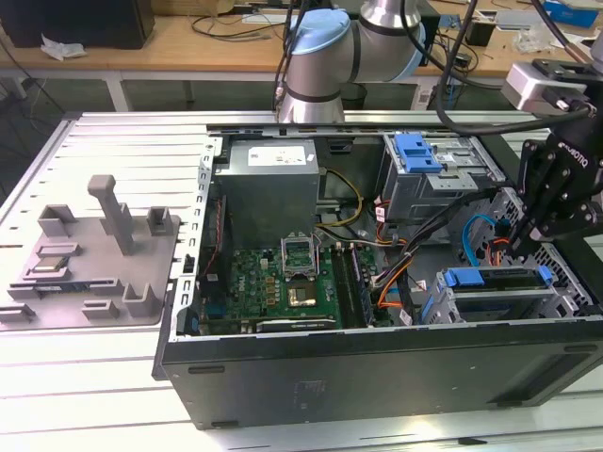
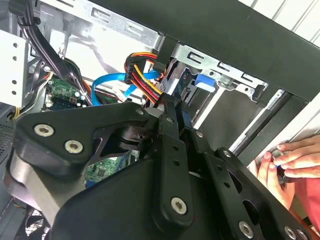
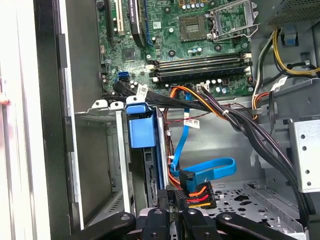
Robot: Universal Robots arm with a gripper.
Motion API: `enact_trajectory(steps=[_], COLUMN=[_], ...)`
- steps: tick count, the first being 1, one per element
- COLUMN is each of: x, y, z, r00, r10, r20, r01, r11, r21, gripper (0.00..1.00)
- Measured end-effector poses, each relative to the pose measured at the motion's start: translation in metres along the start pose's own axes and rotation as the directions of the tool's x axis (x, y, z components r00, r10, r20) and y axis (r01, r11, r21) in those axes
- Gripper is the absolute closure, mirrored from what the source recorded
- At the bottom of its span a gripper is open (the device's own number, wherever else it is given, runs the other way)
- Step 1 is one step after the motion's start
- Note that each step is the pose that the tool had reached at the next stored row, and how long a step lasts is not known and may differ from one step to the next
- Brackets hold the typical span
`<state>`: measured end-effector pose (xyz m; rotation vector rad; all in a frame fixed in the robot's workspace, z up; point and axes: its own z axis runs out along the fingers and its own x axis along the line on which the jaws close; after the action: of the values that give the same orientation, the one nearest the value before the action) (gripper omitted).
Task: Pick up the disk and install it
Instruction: 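Insert the first disk wire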
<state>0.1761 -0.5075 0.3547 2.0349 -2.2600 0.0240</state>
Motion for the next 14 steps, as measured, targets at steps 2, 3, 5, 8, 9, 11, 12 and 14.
enact_trajectory(steps=[2,3,5,8,9,11,12,14], x=[0.0004,0.0005,0.0007,0.0007,0.0008,0.0008,0.0008,0.0008], y=[0.0,0.0,0.0001,0.0001,0.0001,0.0001,0.0001,0.0], z=[0.0001,0.0001,0.0001,0.0001,0.0001,0.0,0.0001,0.0001], r00=[1.0,1.0,0.9999,0.9998,0.9998,0.9998,0.9998,0.9998], r10=[-0.005,-0.008,-0.014,-0.018,-0.018,-0.019,-0.019,-0.019], r20=[0.0007,0.0008,0.001,0.0009,0.0008,0.0007,0.0008,0.0007], r01=[0.005,0.008,0.014,0.018,0.018,0.019,0.019,0.019], r11=[1.0,1.0,0.9999,0.9998,0.9998,0.9998,0.9998,0.9998], r21=[0.0003,0.0005,0.0011,0.0014,0.0015,0.0015,0.0015,0.0015], gripper=[0.83,0.83,0.83,0.83,0.83,0.83,0.83,0.83])
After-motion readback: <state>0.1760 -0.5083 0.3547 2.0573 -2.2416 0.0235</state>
